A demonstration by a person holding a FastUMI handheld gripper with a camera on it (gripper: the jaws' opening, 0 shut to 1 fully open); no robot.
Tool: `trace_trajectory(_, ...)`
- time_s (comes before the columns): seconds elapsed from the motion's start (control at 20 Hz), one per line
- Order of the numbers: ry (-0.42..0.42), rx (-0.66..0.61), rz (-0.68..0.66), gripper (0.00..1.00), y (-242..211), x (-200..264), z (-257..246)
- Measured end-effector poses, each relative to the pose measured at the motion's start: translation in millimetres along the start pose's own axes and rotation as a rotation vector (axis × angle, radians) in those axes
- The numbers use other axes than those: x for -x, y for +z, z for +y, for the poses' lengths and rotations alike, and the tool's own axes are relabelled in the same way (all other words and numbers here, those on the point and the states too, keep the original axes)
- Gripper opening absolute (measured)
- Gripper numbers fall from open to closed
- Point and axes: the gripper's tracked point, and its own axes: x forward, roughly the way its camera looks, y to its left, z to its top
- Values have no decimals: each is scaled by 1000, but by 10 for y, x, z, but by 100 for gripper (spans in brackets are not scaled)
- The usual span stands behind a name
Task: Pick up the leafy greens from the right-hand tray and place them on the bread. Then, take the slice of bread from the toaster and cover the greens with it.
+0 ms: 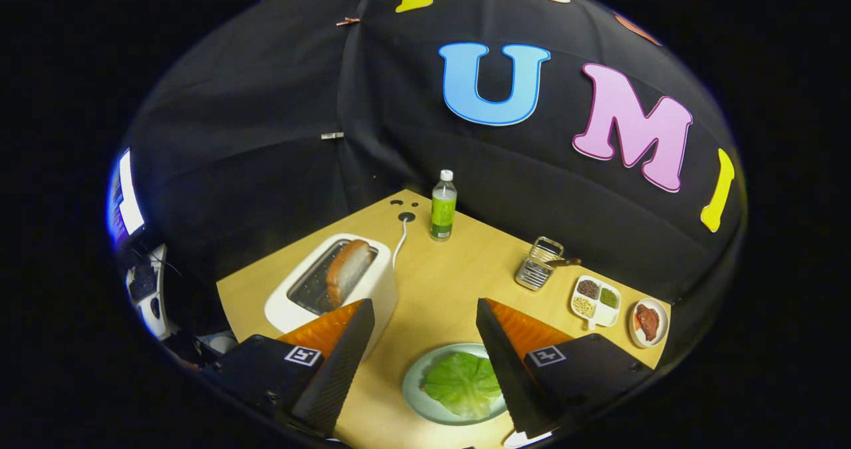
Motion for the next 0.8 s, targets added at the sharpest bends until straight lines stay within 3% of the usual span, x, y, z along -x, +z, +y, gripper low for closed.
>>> trace_trajectory(0.35,78,-137,-11,96,206,-452,586)
trace_trajectory(0.8,18,-238,74,95,-86,-1077,768)
